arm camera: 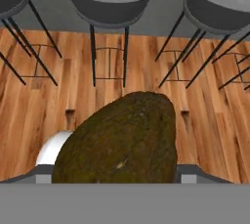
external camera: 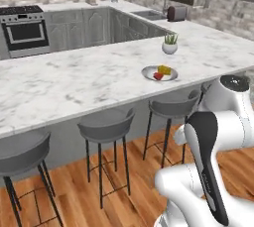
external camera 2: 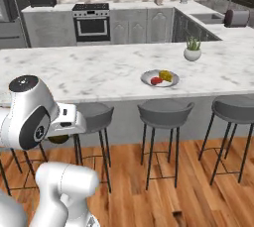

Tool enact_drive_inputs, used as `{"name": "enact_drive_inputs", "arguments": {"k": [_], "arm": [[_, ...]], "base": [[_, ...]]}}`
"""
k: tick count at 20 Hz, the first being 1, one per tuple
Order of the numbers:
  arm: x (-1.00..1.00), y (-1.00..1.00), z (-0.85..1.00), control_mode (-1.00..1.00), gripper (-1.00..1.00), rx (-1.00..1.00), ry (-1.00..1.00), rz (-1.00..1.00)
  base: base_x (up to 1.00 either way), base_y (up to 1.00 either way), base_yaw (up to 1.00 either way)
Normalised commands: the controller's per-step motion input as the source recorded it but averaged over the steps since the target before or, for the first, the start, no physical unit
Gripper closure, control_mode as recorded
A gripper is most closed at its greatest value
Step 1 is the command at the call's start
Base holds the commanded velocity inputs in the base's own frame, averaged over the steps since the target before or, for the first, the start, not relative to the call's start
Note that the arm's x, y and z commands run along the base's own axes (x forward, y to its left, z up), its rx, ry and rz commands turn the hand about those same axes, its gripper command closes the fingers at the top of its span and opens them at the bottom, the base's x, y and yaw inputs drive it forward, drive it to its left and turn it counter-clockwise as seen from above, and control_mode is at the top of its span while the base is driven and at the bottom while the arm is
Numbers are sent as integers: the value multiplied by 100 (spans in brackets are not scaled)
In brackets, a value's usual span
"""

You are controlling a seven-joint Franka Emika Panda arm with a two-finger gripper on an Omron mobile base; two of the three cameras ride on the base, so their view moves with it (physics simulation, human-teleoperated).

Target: Take the cheese, steak, and avocado from the fridge and place them on the plate on the dining counter to create an appetizer plate.

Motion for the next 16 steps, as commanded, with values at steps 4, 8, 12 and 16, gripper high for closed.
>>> {"name": "enact_drive_inputs", "arguments": {"k": [4,8,12,16], "arm": [[0,0,0,100,100,0,0,0],[0,0,0,100,100,0,0,0],[0,0,0,100,100,0,0,0],[0,0,0,100,100,0,0,0]], "base": [[0,-100,-6],[0,-100,-5],[6,-82,-1],[34,-10,0]]}}
